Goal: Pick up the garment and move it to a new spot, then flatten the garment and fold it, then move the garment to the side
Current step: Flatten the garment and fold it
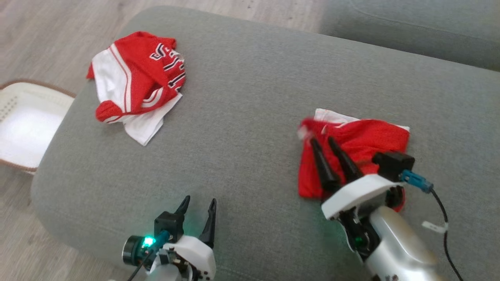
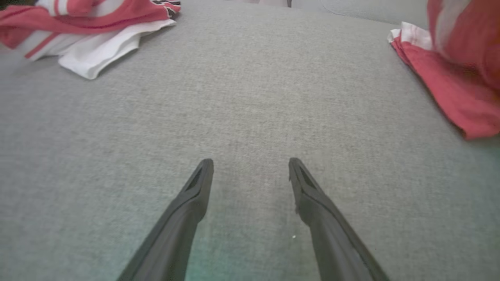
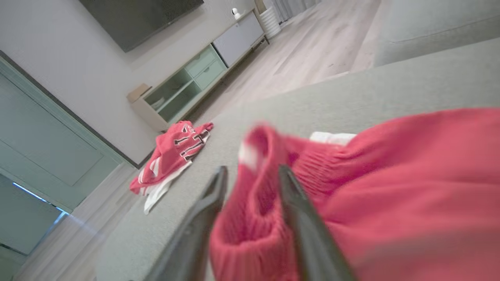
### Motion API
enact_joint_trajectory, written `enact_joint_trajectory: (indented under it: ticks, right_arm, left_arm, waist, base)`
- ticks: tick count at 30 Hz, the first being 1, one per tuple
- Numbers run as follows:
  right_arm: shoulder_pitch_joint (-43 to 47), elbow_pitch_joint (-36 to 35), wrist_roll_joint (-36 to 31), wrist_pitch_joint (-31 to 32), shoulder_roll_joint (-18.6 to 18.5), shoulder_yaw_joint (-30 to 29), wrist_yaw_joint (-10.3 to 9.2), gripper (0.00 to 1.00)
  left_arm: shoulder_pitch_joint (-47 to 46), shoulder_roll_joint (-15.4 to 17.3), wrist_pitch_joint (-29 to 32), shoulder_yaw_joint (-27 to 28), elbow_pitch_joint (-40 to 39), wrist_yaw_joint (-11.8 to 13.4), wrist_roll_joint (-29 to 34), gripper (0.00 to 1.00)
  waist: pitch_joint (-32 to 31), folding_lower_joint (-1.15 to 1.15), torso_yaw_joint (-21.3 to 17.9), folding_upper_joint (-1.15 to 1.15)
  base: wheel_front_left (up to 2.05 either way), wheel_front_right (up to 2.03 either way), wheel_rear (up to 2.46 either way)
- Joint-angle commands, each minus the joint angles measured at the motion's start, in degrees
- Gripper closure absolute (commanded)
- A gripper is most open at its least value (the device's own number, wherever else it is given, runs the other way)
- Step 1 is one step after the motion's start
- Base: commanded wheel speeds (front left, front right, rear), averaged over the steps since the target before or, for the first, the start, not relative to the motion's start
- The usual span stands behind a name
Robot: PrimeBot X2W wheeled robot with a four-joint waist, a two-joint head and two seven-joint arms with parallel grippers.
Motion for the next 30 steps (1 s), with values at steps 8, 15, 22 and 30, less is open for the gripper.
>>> enact_joint_trajectory:
  ticks: [8, 15, 22, 30]
  right_arm:
    - [-3.9, 2.7, -6.8, -5.8, 0.7, -1.7, -0.04, 0.0]
    - [0.6, 0.3, -19.6, -6.3, 0.7, -17.7, -0.04, 0.0]
    - [6.8, -4.4, -26.3, -6.3, 0.7, -24.4, -0.04, 0.0]
    - [11.7, -3.9, -26.3, -6.3, 0.7, -24.1, -0.04, 0.0]
  left_arm:
    - [-2.1, 1.5, -0.3, 3.7, -3.5, 1.3, 1.1, 0.0]
    - [-0.1, 2.5, -0.3, 7.7, -10.9, 2.2, 4.6, 0.0]
    - [4.0, 2.6, -0.3, 11.4, -16.0, 2.3, 8.5, 0.0]
    - [9.6, 1.5, -0.3, 14.6, -19.9, 1.9, 11.8, 0.0]
  waist:
    - [-1.2, 0.0, -4.1, 0.0]
    - [-2.5, 0.0, -10.1, 0.0]
    - [-3.8, 0.0, -14.0, 0.0]
    - [-5.4, 0.0, -15.6, 0.0]
  base:
    - [0.0, 0.0, 0.0]
    - [0.0, 0.0, 0.0]
    - [0.0, 0.0, 0.0]
    - [0.0, 0.0, 0.0]
